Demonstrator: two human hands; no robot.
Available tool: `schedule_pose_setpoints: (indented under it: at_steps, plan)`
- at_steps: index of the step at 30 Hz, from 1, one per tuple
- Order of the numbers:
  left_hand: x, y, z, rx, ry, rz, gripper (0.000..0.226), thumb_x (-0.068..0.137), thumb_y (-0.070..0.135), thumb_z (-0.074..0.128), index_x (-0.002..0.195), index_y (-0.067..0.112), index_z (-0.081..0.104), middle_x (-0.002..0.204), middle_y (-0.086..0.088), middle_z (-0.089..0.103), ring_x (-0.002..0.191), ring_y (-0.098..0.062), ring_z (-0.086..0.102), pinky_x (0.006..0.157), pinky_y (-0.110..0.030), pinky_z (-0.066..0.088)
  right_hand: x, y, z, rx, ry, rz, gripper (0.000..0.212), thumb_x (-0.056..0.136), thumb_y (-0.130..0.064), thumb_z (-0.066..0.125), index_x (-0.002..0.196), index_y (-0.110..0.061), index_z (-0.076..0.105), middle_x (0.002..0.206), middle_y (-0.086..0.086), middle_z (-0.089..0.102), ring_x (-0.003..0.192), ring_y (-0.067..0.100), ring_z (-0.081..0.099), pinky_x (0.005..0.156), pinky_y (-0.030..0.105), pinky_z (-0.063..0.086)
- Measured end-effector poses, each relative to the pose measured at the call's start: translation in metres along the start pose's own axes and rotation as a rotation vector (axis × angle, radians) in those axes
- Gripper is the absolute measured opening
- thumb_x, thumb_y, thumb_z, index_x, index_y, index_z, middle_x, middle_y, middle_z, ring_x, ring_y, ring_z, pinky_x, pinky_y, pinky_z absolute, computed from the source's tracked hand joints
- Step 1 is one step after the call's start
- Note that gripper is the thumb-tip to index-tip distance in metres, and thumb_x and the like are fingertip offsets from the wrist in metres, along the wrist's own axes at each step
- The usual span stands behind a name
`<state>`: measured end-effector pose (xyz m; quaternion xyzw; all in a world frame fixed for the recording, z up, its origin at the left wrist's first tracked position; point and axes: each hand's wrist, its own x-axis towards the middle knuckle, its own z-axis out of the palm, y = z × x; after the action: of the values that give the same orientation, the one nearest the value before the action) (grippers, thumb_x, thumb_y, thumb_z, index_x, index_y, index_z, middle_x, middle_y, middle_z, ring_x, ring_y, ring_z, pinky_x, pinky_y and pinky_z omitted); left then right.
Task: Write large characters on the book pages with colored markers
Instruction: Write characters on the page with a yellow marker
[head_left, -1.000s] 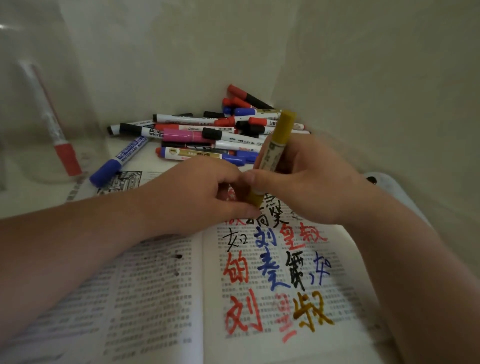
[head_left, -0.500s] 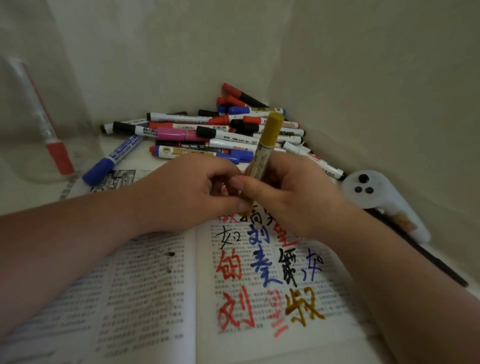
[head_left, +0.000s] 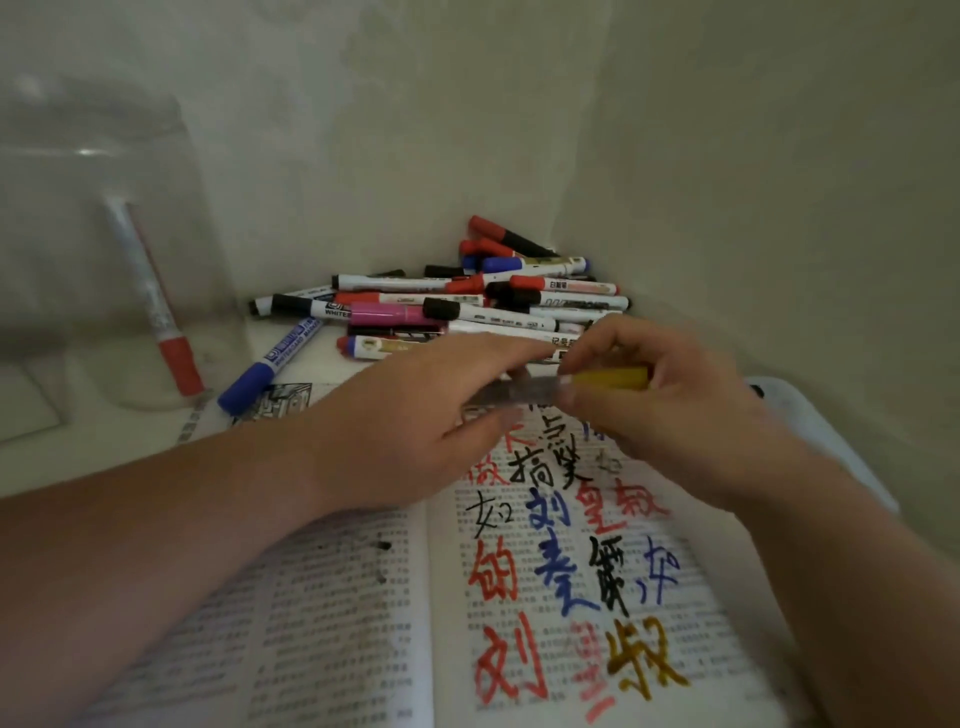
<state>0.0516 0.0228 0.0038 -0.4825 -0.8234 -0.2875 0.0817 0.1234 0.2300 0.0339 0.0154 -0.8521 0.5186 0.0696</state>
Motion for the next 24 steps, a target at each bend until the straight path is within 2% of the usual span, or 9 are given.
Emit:
schedule_pose_setpoints:
  at_steps: [2, 5, 9, 12, 14, 16, 18, 22, 24]
  plan:
    - [0.002, 0.001, 0.001, -0.073, -0.03, -0.046, 0.037, 0.105, 0.035, 0.047, 0.142, 0.033, 0.048, 0.126, 0.018, 0.058, 0.117, -0.001, 0.053, 0.097, -0.028, 0.047, 0.003, 0.004, -0.002, 0.263, 0.055, -0.023, 0.012, 0.075, -0.023, 0.083, 0.081, -0.022, 0.072, 0.057, 0.001, 0.053, 0.047, 0.015, 0.042, 0.047, 0.025, 0.034]
    - [0.003, 0.003, 0.003, -0.115, 0.018, -0.095, 0.031, 0.106, 0.03, 0.043, 0.136, 0.032, 0.049, 0.116, 0.017, 0.059, 0.105, 0.001, 0.055, 0.085, -0.017, 0.046, 0.002, 0.006, 0.007, 0.474, 0.04, -0.116, 0.012, 0.078, -0.018, 0.081, 0.088, -0.017, 0.073, 0.06, 0.006, 0.051, 0.049, 0.017, 0.04, 0.046, 0.025, 0.034]
    - [0.001, 0.005, 0.004, -0.279, -0.043, -0.13, 0.036, 0.106, 0.031, 0.041, 0.142, 0.033, 0.044, 0.121, 0.022, 0.059, 0.112, 0.009, 0.054, 0.088, -0.006, 0.043, -0.001, 0.002, 0.022, 0.342, 0.02, -0.166, 0.009, 0.09, -0.008, 0.072, 0.095, -0.016, 0.071, 0.062, -0.011, 0.062, 0.053, 0.004, 0.054, 0.05, 0.017, 0.041]
    - [0.001, 0.006, 0.003, -0.329, -0.031, -0.11, 0.039, 0.105, 0.036, 0.04, 0.143, 0.029, 0.046, 0.125, 0.02, 0.062, 0.117, 0.006, 0.057, 0.094, -0.014, 0.047, 0.0, 0.003, 0.029, 0.273, 0.018, -0.185, 0.009, 0.093, -0.008, 0.069, 0.1, -0.013, 0.068, 0.064, -0.018, 0.065, 0.057, -0.002, 0.061, 0.054, 0.01, 0.045]
    - [0.002, 0.006, 0.003, -0.317, -0.016, -0.103, 0.032, 0.105, 0.037, 0.04, 0.135, 0.031, 0.051, 0.116, 0.022, 0.064, 0.109, 0.003, 0.061, 0.089, -0.019, 0.051, 0.0, 0.002, 0.031, 0.286, 0.032, -0.186, 0.01, 0.094, -0.01, 0.067, 0.104, -0.011, 0.066, 0.063, -0.017, 0.064, 0.057, -0.001, 0.06, 0.054, 0.011, 0.045]
    - [0.002, 0.008, 0.003, -0.319, 0.021, -0.093, 0.021, 0.104, 0.038, 0.042, 0.123, 0.04, 0.052, 0.105, 0.029, 0.064, 0.102, 0.006, 0.061, 0.082, -0.011, 0.048, -0.001, 0.001, 0.033, 0.317, 0.04, -0.178, 0.008, 0.095, -0.012, 0.066, 0.103, -0.012, 0.063, 0.062, -0.015, 0.062, 0.055, 0.001, 0.058, 0.053, 0.012, 0.044]
    - [0.003, 0.011, 0.002, -0.335, 0.065, -0.102, 0.023, 0.102, 0.04, 0.044, 0.124, 0.046, 0.05, 0.106, 0.029, 0.065, 0.103, 0.008, 0.061, 0.081, -0.008, 0.047, -0.003, 0.0, 0.033, 0.346, 0.052, -0.174, 0.007, 0.096, -0.013, 0.065, 0.099, -0.019, 0.061, 0.061, -0.012, 0.059, 0.053, 0.004, 0.053, 0.05, 0.016, 0.042]
    - [0.002, 0.01, 0.003, -0.411, 0.072, -0.161, 0.033, 0.096, 0.054, 0.045, 0.127, 0.044, 0.049, 0.101, 0.012, 0.069, 0.09, -0.01, 0.068, 0.079, -0.031, 0.055, -0.005, -0.006, 0.031, 0.396, 0.083, -0.159, 0.005, 0.098, -0.012, 0.063, 0.096, -0.017, 0.062, 0.062, -0.002, 0.056, 0.052, 0.012, 0.048, 0.047, 0.021, 0.039]
    - [0.0, 0.007, 0.004, -0.432, -0.001, -0.186, 0.042, 0.095, 0.057, 0.045, 0.135, 0.044, 0.038, 0.093, 0.016, 0.063, 0.078, -0.012, 0.062, 0.068, -0.025, 0.053, -0.004, -0.007, 0.028, 0.43, 0.189, -0.131, 0.009, 0.099, -0.015, 0.062, 0.091, -0.015, 0.06, 0.062, 0.003, 0.052, 0.051, 0.013, 0.046, 0.045, 0.022, 0.038]
